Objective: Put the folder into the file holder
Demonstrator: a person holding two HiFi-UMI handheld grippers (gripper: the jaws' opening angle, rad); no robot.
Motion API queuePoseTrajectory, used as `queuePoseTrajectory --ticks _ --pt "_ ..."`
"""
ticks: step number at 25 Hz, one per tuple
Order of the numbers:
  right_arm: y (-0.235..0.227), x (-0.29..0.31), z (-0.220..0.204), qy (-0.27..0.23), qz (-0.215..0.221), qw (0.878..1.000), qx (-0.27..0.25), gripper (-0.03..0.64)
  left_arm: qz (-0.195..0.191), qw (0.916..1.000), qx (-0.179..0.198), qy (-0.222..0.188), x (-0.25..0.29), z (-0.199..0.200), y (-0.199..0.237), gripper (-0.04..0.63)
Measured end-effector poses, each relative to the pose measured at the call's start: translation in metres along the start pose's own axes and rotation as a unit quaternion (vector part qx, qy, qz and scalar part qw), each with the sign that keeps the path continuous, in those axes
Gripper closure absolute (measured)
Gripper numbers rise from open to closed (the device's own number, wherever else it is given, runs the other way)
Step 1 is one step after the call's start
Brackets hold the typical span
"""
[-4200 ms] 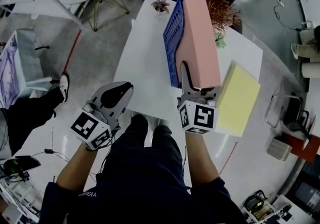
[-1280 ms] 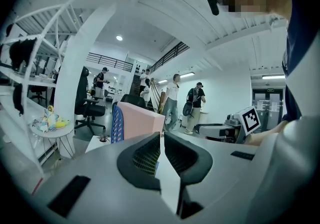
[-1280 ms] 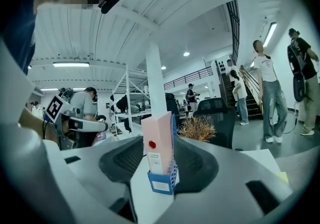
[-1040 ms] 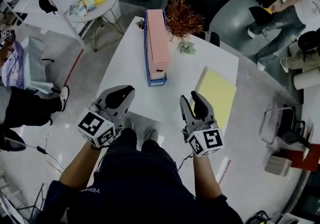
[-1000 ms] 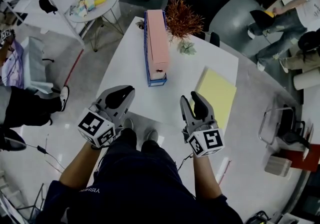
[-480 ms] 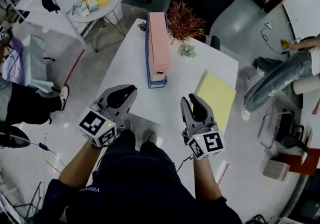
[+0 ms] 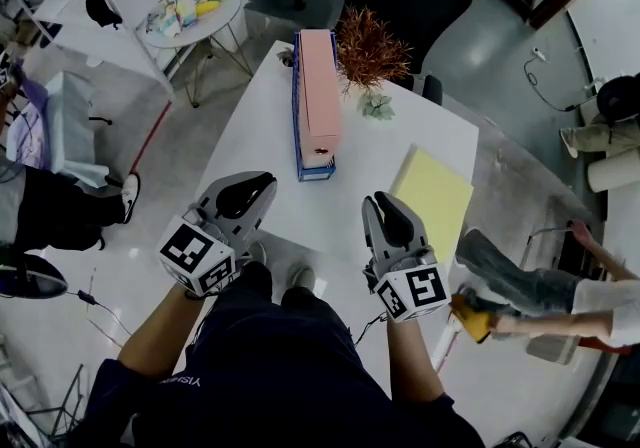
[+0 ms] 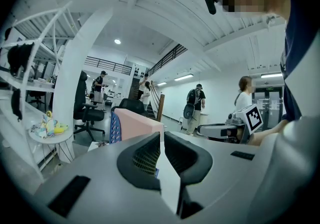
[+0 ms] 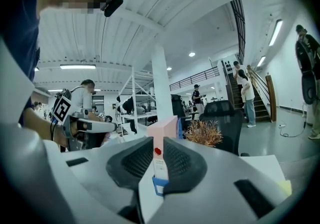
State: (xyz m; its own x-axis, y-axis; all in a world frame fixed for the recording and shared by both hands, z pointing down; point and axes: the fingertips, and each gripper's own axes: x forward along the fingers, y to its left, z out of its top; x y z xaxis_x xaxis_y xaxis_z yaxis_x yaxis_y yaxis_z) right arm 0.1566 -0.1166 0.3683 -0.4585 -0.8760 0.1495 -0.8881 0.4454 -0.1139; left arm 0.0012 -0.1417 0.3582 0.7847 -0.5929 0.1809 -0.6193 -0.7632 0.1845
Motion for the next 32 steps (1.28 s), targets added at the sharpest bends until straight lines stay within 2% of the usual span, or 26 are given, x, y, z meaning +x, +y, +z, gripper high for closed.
queuePoseTrajectory --ticks 18,32 --pt "-0.001 0.008 -0.007 0.006 0.004 1.000 0.004 0.611 0.006 1.0000 -0.005 0.002 0.005 -0.002 0.001 0.546" --pt "-0.002 0.014 -0.009 0.013 0.011 1.000 0.001 0.612 0.009 0.9999 -0.007 0.002 0.007 -0.003 0.003 0.546"
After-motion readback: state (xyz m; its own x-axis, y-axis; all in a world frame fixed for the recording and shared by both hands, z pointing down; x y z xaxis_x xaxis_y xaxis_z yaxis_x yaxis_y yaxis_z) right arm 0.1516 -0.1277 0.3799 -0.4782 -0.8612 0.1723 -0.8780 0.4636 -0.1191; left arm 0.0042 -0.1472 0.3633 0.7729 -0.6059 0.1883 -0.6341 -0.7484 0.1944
